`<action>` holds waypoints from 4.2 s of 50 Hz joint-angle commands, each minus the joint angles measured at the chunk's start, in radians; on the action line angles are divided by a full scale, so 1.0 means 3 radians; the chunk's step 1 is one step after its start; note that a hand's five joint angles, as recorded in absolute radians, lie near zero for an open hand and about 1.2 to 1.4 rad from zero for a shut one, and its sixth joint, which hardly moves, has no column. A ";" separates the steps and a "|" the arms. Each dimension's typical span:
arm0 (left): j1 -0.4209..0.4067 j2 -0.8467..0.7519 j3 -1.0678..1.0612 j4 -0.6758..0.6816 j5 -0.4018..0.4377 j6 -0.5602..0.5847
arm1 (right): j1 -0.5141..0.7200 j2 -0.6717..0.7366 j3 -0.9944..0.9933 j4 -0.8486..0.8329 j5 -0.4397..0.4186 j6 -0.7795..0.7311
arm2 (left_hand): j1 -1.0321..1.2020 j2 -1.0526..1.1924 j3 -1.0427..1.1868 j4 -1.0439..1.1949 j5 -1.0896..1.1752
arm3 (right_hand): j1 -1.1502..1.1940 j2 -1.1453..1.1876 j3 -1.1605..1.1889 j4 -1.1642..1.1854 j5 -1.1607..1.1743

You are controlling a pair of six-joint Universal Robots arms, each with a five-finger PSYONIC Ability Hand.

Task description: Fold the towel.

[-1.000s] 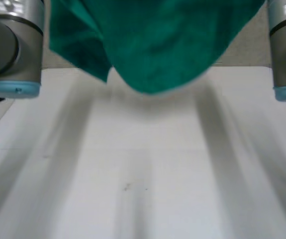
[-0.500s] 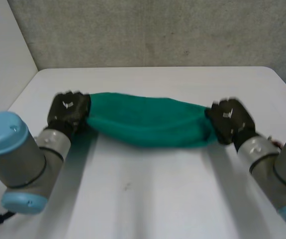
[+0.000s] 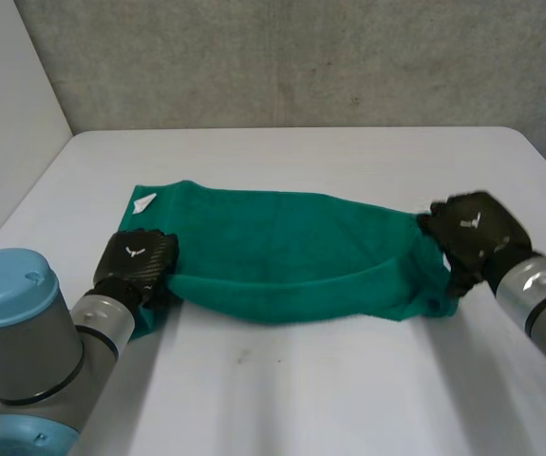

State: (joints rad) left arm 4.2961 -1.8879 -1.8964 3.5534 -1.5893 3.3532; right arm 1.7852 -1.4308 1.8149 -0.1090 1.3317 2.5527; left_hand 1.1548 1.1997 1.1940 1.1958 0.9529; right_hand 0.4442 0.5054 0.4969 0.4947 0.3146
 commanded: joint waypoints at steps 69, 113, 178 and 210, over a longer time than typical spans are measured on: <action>0.0411 -0.0094 -0.0029 -0.0069 -0.0056 0.0000 | -0.0597 -0.0681 0.0735 -0.1349 0.0153 0.1400 | -0.2286 -0.2436 -0.2417 -0.2423 -0.2195 | 0.3173 0.2969 0.2998 0.3005 0.3024; 0.0150 0.0157 -0.0438 -0.0580 -0.0005 -0.0184 | -0.0781 -0.0569 0.0771 -0.1314 -0.0016 0.1385 | -0.2834 -0.2984 -0.2965 -0.2971 -0.2743 | 0.3173 0.2969 0.2998 0.3005 0.3024; 0.0283 -0.0401 0.0053 0.0079 -0.0020 -0.0010 | -0.0776 -0.0559 0.0812 -0.1314 -0.0016 0.1263 | 0.0805 0.0655 0.0674 0.0668 0.0896 | 0.3173 0.2969 0.2998 0.3005 0.3024; 0.0626 0.2253 -0.0290 -0.1853 0.0005 0.0578 | -0.0812 -0.1177 -0.0001 0.1697 -0.0374 -0.0550 | 0.0805 0.0655 0.0674 0.0668 0.0896 | 0.3173 0.2969 0.2998 0.3005 0.3024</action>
State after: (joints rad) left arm 4.4789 -1.2988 -1.9744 3.1246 -1.5889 3.4499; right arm 1.5446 -1.7638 1.8379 0.1509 1.2209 2.5915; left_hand 1.1385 1.1968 1.1899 1.1947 0.9596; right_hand 0.9843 1.1795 1.1820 1.1933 0.9829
